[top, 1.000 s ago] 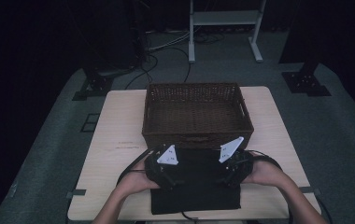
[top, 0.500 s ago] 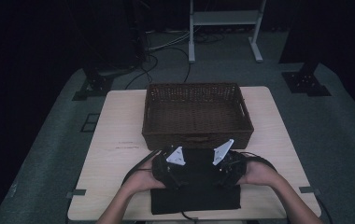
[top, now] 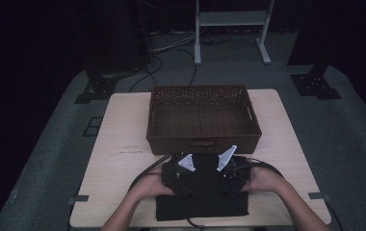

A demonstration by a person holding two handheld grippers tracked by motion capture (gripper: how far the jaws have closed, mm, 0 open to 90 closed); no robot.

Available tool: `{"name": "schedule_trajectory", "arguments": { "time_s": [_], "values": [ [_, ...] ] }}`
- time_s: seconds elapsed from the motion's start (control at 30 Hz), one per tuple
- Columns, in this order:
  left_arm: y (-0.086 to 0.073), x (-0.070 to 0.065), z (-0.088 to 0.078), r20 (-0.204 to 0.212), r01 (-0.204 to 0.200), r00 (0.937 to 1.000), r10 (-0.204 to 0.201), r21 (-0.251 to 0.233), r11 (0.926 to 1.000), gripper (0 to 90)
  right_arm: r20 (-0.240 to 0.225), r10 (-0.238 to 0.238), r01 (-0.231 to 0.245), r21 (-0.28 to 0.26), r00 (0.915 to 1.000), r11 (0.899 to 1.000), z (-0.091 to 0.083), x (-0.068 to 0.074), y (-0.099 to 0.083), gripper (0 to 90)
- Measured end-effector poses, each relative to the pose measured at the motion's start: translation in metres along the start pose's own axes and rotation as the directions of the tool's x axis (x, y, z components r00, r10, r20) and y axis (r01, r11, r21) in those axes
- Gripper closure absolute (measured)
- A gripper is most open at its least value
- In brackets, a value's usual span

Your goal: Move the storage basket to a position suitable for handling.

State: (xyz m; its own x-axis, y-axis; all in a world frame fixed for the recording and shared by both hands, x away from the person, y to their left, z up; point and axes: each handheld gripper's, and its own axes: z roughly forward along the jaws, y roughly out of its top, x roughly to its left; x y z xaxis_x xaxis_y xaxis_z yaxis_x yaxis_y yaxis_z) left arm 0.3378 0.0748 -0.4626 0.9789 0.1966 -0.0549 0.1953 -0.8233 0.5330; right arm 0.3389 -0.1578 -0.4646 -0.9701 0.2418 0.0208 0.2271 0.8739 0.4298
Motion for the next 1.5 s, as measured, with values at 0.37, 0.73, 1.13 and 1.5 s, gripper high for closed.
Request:
{"name": "schedule_trajectory", "arguments": {
  "time_s": [0.37,0.73,1.13,1.5],
  "values": [
    [-0.004,0.01,0.007,0.096,0.074,0.9927,-0.074,0.001,0.9973,9.9,-0.028,0.026,-0.026,-0.019,0.9993,0.999,0.004,-0.001,-0.005,9.6],
    [0.006,0.008,0.01,0.062,0.076,0.995,-0.079,0.047,0.996,16.7,-0.026,-0.002,0.002,0.015,0.9997,1.0,0.003,0.005,0.001,25.5],
    [0.013,0.023,0.008,0.123,0.09,0.9876,-0.098,0.062,0.9939,43.7,-0.045,0.01,-0.007,0.062,0.9989,0.998,0.001,-0.006,0.013,51.1],
    [0.015,0.02,0.006,0.13,0.052,0.9898,-0.059,0.056,0.9971,63.9,-0.042,0.028,-0.025,0.066,0.9987,0.998,-0.001,-0.008,0.016,67.7]
  ]
}}
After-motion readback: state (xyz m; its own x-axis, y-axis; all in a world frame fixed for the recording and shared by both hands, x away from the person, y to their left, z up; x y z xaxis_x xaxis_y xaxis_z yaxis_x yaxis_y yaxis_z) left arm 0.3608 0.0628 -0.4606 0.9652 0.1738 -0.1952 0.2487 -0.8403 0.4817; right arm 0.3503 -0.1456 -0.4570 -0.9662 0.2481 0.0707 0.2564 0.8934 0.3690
